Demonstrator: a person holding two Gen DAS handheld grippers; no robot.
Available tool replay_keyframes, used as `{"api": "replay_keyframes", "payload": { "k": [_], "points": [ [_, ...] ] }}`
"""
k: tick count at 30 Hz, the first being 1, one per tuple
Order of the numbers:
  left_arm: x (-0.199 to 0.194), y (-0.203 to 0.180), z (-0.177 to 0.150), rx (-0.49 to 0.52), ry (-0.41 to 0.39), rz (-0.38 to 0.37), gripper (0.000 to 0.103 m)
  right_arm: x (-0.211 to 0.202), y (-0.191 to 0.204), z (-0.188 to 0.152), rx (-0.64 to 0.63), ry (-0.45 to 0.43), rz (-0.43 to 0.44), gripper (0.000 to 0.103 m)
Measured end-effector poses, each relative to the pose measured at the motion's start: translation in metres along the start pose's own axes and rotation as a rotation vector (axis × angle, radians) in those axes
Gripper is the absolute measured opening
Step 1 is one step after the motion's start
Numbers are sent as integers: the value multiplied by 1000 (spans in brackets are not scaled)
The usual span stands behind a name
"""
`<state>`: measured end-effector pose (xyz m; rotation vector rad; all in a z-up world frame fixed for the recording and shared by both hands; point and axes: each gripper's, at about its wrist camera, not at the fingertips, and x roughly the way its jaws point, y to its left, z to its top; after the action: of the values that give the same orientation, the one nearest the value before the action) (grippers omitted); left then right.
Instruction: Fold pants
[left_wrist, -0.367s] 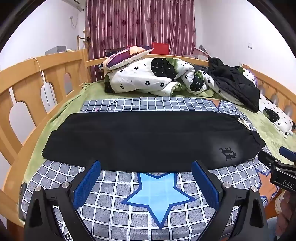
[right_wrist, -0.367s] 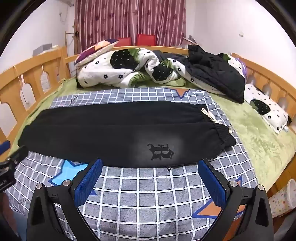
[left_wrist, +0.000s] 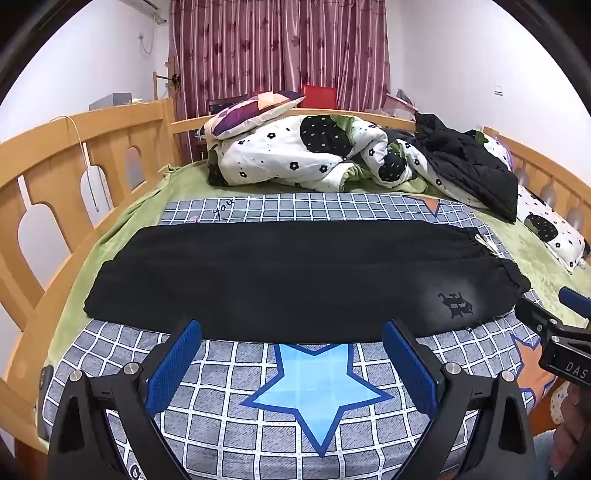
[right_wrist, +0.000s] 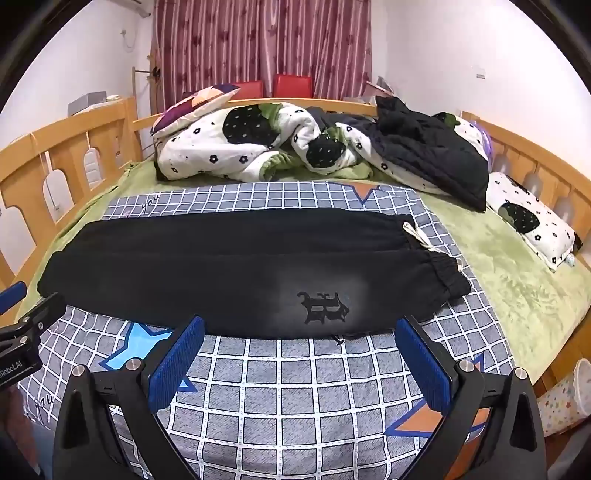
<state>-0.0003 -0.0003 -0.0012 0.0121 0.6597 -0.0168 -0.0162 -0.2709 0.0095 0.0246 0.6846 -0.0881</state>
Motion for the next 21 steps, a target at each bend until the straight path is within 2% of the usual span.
{"api": "replay_keyframes", "payload": {
  "k": [8,21],
  "points": [
    [0,0,0,1,2,0,99,9,19,0,-5,17,-1,101],
    [0,4,-1,-3,6,2,99,15,21,-3,-15,24,-3,101]
  ]
}}
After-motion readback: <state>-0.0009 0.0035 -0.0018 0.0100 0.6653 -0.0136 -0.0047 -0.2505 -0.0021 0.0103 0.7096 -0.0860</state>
